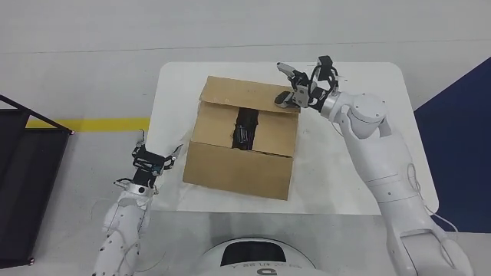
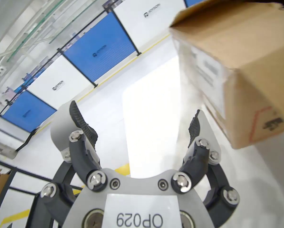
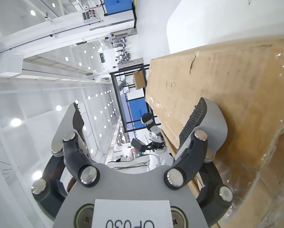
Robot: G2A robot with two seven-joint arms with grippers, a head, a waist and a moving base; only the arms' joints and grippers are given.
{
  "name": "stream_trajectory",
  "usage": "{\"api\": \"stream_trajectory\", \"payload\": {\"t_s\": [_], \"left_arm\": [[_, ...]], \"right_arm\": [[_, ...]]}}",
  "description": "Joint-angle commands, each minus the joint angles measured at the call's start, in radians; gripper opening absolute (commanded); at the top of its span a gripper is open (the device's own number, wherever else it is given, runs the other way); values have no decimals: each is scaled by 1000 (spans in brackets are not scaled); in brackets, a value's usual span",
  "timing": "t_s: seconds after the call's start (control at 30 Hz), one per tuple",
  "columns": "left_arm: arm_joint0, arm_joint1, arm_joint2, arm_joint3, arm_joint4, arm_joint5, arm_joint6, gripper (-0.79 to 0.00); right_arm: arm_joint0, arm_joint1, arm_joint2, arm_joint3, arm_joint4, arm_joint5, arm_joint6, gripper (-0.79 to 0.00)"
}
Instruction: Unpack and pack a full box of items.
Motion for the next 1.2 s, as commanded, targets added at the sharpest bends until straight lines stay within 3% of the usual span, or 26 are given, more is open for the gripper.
{"api": "stream_trajectory", "payload": {"t_s": [0.0, 0.2, 0.3, 0.43, 0.57, 0.73, 0.9, 1.0, 1.17], "left_arm": [[-6, 6, 5, 5, 39, -35, 15, 0], [9, 24, 11, -12, 91, -142, 108, 0], [16, 28, 2, -33, -11, -221, 179, 0], [19, 31, -17, -85, -127, -263, 170, 0], [-5, 22, 0, -148, -290, -250, 58, 0], [-26, 15, 59, -218, -274, -146, -67, 0], [-67, 9, 125, -203, -189, -39, -160, 0], [-91, 6, 159, -182, -172, -6, -193, 0], [-121, 1, 199, -155, -158, 43, -237, 0]], "right_arm": [[2, 0, -5, -6, -4, 2, -5, 0], [-5, 0, -6, -18, 5, 11, -37, 0], [-11, 1, -4, -25, 10, 14, -53, 0], [-22, 3, -5, -33, -6, 18, -75, 0], [-20, 6, -11, -23, -46, 83, -107, 0], [-79, 15, 44, -81, -9, 33, -113, 0], [-163, 26, 95, -164, -12, -2, -132, 0], [-220, 26, 130, -211, 54, -75, -152, 0], [-333, 12, 206, -274, 312, -240, -243, 0]]}}
